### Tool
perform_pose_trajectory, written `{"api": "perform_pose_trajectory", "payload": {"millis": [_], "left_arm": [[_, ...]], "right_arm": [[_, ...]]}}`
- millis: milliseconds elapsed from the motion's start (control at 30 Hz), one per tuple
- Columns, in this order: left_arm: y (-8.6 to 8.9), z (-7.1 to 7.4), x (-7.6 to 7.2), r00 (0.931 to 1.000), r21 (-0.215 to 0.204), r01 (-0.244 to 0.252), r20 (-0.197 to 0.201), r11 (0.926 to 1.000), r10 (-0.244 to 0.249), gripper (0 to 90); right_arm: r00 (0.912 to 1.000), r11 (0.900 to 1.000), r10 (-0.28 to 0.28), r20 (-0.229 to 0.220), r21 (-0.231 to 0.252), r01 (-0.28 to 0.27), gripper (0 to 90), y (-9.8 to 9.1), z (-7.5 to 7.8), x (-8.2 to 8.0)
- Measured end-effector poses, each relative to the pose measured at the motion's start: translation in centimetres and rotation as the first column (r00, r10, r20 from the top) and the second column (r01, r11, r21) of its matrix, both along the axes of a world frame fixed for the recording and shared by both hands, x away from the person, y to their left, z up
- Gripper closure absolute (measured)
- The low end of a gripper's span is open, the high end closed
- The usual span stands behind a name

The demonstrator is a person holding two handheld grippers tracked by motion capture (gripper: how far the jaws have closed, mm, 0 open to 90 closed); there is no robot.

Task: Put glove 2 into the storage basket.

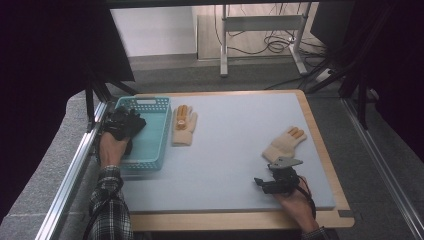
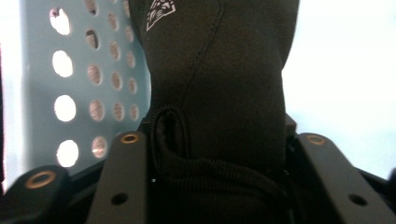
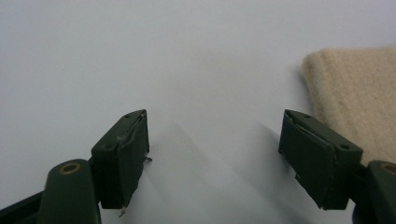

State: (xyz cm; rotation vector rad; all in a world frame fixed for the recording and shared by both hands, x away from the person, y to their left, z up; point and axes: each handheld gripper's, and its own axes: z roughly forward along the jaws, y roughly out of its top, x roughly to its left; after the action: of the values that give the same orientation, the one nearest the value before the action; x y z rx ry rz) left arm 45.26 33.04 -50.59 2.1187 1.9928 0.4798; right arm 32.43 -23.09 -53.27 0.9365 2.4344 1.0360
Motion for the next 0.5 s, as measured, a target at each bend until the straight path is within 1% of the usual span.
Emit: {"api": "perform_pose_trajectory", "payload": {"millis": [67, 100, 133, 200, 233, 300, 333, 400, 433, 500], "left_arm": [[0.0, -0.1, 0.0, 0.9998, 0.007, 0.021, 0.001, 0.9998, -0.021, 46.8], [-0.2, -0.1, 0.0, 0.9995, 0.028, 0.033, -0.002, 0.9991, -0.033, 36.9], [-0.3, -0.1, 0.0, 0.9986, 0.038, 0.052, -0.011, 0.9979, -0.052, 27.1], [-0.4, 0.0, -0.2, 0.9972, 0.024, 0.068, -0.031, 0.9974, -0.067, 19.0], [-0.5, 0.1, -0.3, 0.9967, 0.014, 0.074, -0.035, 0.9972, -0.073, 15.1], [-0.5, 0.5, -0.5, 0.9970, -0.001, 0.075, -0.017, 0.9972, -0.075, 10.0], [-0.5, 0.9, -0.8, 0.9972, -0.015, 0.074, 0.005, 0.9971, -0.074, 8.4], [-0.3, 1.7, -1.2, 0.9961, -0.060, 0.083, 0.035, 0.9948, -0.081, 7.5], [-0.3, 2.2, -1.4, 0.9956, -0.075, 0.082, 0.051, 0.9938, -0.079, 6.9], [-0.2, 3.1, -1.9, 0.9928, -0.111, 0.084, 0.095, 0.9903, -0.074, 6.7]], "right_arm": [[1.0000, 1.0000, -0.001, 0.000, 0.000, 0.001, 23.9, 0.0, 0.0, 0.0], [1.0000, 1.0000, 0.000, 0.000, 0.000, 0.000, 23.9, 0.0, 0.0, 0.0], [1.0000, 1.0000, 0.000, 0.000, 0.000, 0.000, 23.9, 0.0, 0.0, 0.0], [1.0000, 1.0000, -0.001, 0.000, 0.000, 0.001, 23.9, 0.0, 0.0, 0.0], [1.0000, 1.0000, 0.000, 0.000, -0.001, 0.000, 23.9, 0.0, 0.0, 0.0], [1.0000, 1.0000, -0.001, 0.000, -0.001, 0.001, 23.9, 0.0, 0.0, 0.0], [1.0000, 1.0000, -0.001, 0.000, -0.001, 0.001, 23.9, 0.0, 0.0, 0.0], [1.0000, 1.0000, 0.000, 0.000, -0.001, 0.000, 23.9, 0.0, 0.0, 0.0], [1.0000, 1.0000, -0.001, 0.000, -0.001, 0.001, 23.9, 0.0, 0.0, 0.0], [1.0000, 1.0000, -0.001, 0.000, -0.001, 0.001, 23.9, 0.0, 0.0, 0.0]]}}
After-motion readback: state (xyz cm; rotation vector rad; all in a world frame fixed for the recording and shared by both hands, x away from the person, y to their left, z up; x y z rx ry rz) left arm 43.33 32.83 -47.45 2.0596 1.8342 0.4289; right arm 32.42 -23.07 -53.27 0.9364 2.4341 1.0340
